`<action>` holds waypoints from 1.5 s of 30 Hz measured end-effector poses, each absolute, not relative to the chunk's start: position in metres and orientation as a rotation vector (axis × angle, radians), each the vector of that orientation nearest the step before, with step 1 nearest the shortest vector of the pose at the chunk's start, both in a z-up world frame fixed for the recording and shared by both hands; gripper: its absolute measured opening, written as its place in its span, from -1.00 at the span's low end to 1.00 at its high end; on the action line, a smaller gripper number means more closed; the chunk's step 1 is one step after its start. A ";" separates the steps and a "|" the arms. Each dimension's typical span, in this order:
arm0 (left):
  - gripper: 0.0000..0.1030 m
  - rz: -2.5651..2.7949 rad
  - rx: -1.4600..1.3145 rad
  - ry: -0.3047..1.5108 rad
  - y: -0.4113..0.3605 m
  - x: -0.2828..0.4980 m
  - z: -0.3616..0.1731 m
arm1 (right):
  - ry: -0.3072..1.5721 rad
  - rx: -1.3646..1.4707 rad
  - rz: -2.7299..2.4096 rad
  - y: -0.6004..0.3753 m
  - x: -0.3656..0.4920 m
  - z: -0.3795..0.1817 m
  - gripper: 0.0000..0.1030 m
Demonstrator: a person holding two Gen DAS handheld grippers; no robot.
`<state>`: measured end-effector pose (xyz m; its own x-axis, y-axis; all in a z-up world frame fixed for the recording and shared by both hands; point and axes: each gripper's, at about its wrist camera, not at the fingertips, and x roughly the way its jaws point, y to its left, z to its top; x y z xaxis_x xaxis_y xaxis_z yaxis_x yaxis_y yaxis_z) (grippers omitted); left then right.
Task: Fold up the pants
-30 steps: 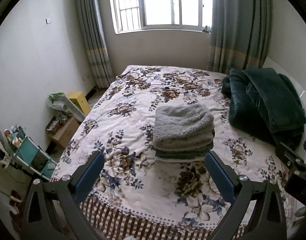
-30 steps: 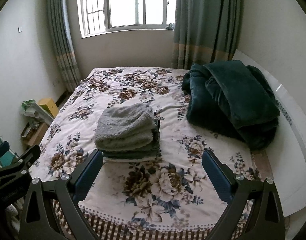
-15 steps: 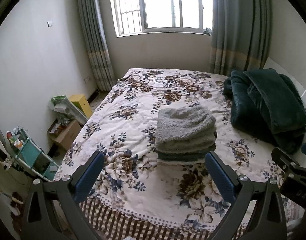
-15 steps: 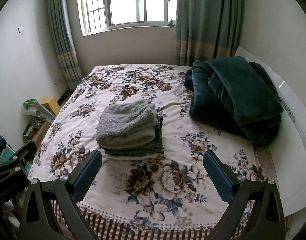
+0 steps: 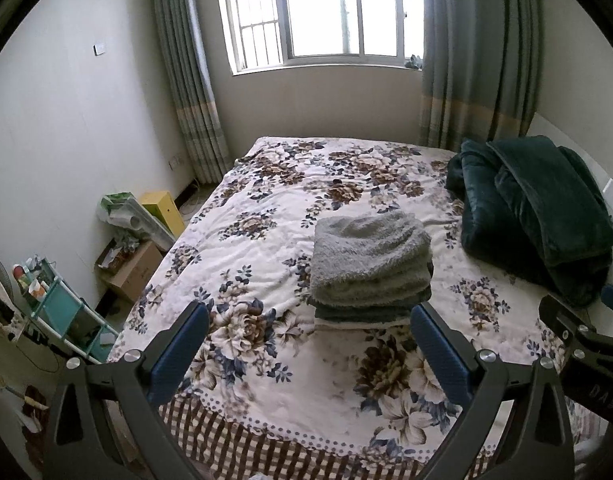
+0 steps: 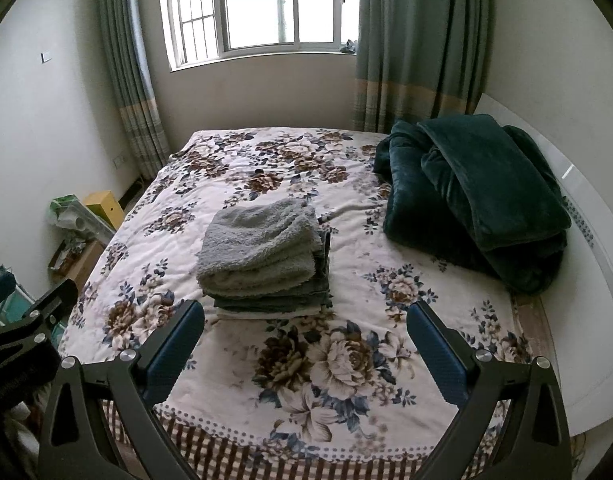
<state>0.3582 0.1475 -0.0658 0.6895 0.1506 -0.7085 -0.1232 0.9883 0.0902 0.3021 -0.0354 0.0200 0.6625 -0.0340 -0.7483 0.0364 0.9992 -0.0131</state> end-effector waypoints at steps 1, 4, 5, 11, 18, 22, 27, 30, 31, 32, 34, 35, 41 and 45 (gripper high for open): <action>1.00 0.153 0.037 0.796 0.147 0.358 -0.065 | 0.847 0.004 -0.039 -0.036 0.303 0.022 1.00; 1.00 0.149 0.039 0.792 0.146 0.357 -0.065 | 0.849 -0.002 -0.037 -0.033 0.302 0.021 1.00; 1.00 0.149 0.035 0.794 0.146 0.357 -0.066 | 0.851 -0.003 -0.034 -0.032 0.302 0.021 1.00; 1.00 0.147 0.036 0.795 0.144 0.357 -0.066 | 0.850 -0.003 -0.030 -0.030 0.300 0.021 1.00; 1.00 0.142 0.034 0.797 0.143 0.357 -0.065 | 0.849 -0.005 -0.027 -0.030 0.301 0.022 1.00; 1.00 0.141 0.038 0.794 0.140 0.358 -0.063 | 0.850 -0.004 -0.026 -0.031 0.301 0.022 1.00; 1.00 0.130 0.033 0.788 0.134 0.358 -0.061 | 0.850 -0.007 -0.028 -0.031 0.301 0.023 1.00; 1.00 0.128 0.029 0.783 0.133 0.355 -0.058 | 0.848 -0.010 -0.029 -0.032 0.301 0.024 1.00; 1.00 0.126 0.031 0.787 0.134 0.355 -0.059 | 0.848 -0.010 -0.029 -0.031 0.300 0.024 1.00; 1.00 0.126 0.031 0.787 0.134 0.355 -0.059 | 0.850 -0.005 -0.028 -0.032 0.301 0.024 1.00; 1.00 0.123 0.032 0.787 0.133 0.355 -0.058 | 0.847 -0.008 -0.029 -0.032 0.300 0.024 1.00; 1.00 0.121 0.033 0.788 0.133 0.353 -0.058 | 0.848 -0.007 -0.028 -0.032 0.300 0.024 1.00; 1.00 0.112 0.035 0.785 0.127 0.344 -0.052 | 0.850 0.001 -0.025 -0.033 0.298 0.026 1.00; 1.00 0.106 0.034 0.779 0.121 0.337 -0.048 | 0.837 0.007 -0.024 -0.035 0.289 0.032 1.00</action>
<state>0.3368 0.1215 -0.0484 0.7062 0.1080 -0.6997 -0.0828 0.9941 0.0699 0.2894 -0.0345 0.0317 0.6693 -0.0189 -0.7427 0.0242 0.9997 -0.0036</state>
